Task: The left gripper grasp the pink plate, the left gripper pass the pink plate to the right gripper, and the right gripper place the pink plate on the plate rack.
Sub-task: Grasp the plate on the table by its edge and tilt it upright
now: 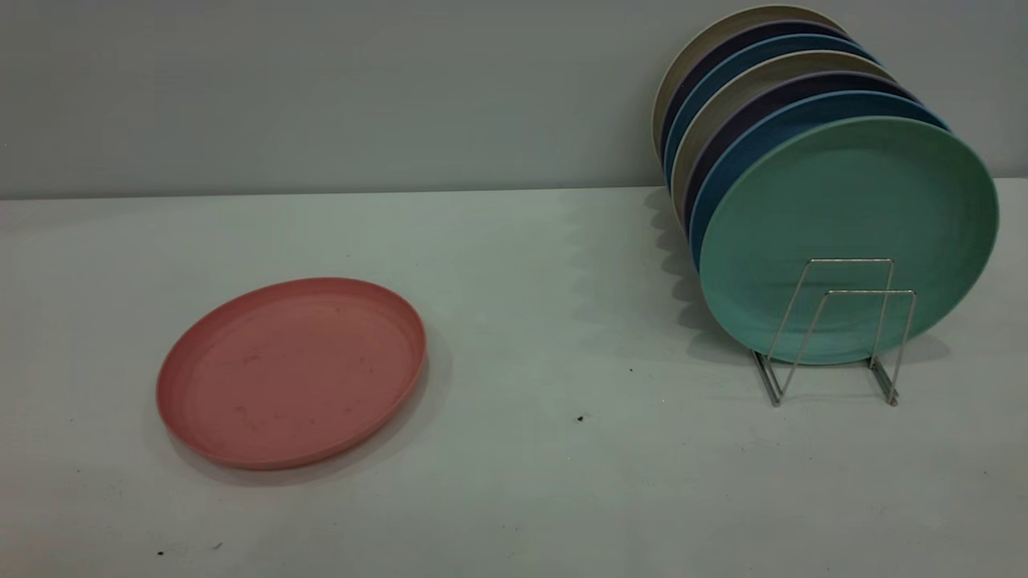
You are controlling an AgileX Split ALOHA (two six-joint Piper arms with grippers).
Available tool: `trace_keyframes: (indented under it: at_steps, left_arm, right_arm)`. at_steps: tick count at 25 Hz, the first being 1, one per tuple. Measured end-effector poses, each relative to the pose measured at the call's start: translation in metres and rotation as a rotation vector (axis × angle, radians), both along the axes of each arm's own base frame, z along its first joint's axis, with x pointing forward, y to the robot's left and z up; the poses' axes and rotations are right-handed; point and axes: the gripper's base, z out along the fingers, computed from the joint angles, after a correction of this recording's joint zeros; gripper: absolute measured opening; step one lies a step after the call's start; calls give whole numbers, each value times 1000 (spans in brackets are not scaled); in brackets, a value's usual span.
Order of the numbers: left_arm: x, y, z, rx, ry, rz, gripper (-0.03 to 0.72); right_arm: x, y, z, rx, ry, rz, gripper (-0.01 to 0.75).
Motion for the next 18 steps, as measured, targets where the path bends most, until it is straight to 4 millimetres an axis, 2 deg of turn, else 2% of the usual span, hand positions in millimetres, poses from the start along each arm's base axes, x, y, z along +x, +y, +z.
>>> trace_keyframes:
  at_steps: [5, 7, 12, 18]
  left_arm:
    - [4, -1, 14, -44, -114, 15, 568]
    - [13, -3, 16, -83, -88, 18, 568]
    - [56, -6, 19, -140, 80, 12, 568]
    - [119, -12, 10, -223, 209, -24, 568]
  right_arm:
    - [1, 0, 5, 2, -34, -1, 377]
    - [8, 0, 12, 8, -67, -3, 377]
    - [47, 7, 22, 11, -31, 41, 377]
    - [106, 24, 17, 72, 75, 165, 377]
